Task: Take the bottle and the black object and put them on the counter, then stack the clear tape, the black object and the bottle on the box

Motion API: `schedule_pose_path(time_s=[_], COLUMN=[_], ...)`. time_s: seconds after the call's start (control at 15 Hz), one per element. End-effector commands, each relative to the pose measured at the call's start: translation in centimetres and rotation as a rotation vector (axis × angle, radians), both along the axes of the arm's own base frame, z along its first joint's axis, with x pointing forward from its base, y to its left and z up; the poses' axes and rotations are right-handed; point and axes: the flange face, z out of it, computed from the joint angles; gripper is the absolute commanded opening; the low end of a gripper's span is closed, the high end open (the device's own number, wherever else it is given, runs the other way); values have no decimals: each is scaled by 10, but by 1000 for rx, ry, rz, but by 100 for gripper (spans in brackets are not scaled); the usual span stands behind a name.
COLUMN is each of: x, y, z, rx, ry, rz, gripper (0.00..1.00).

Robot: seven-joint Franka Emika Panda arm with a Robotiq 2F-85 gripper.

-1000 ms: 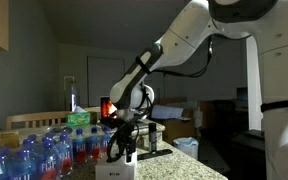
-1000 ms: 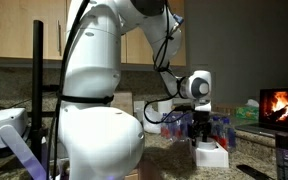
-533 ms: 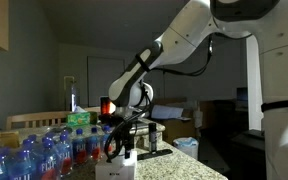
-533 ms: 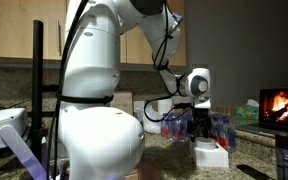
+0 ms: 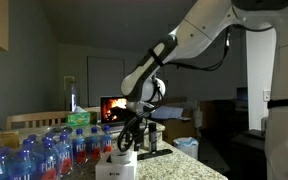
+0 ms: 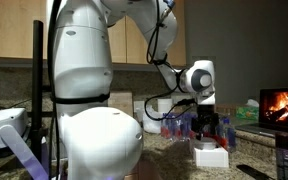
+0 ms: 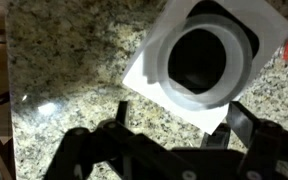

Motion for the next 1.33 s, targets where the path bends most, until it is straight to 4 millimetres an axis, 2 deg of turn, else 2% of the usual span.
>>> schedule_pose_path(time_s=[0.0, 0.4, 0.67, 0.87, 1.27], x=[-26, -27, -15, 8, 53], y=[-38, -129, -173, -184, -170], z=[4, -2, -13, -32, -61], rx=[-25, -54, -75, -68, -84], ry=[-47, -28, -9, 18, 55], rz=[-32, -45, -9, 64, 193], gripper=[100, 100, 100, 100, 100])
